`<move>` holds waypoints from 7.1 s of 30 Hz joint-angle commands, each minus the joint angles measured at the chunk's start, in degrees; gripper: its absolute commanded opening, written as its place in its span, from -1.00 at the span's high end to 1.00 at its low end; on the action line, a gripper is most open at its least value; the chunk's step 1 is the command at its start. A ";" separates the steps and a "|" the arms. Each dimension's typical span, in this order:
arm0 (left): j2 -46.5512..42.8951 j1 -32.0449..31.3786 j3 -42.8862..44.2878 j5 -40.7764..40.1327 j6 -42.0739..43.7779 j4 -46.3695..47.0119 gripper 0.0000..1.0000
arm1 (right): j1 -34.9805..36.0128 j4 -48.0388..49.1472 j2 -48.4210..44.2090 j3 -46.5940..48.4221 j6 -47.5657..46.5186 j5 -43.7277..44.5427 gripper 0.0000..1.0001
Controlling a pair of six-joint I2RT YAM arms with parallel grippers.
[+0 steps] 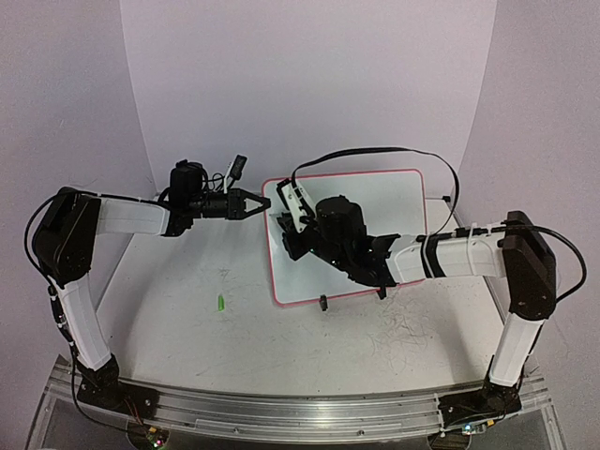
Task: Write a sentence on the whiteboard
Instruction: Hold the whiteboard at the center of the board, then write a sentence on the whiteboard.
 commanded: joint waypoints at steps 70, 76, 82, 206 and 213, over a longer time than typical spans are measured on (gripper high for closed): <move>-1.68 0.27 0.16 0.44 0.34 1.97 1.00 | 1.03 1.84 0.18 -0.23 6.61 6.64 1.00; -1.76 0.24 0.22 0.43 0.26 2.00 1.00 | 1.13 1.28 0.30 -0.51 7.26 5.64 1.00; -1.84 0.27 0.25 0.42 0.30 1.96 1.00 | 1.94 0.93 1.28 0.10 7.27 5.00 1.00; -2.99 0.23 -0.11 0.82 0.61 2.18 1.00 | 0.52 -0.22 -0.86 -5.91 13.58 5.75 1.00; -2.99 0.29 -0.11 0.78 0.61 2.18 1.00 | 0.52 -0.40 -1.73 -6.98 13.68 6.15 1.00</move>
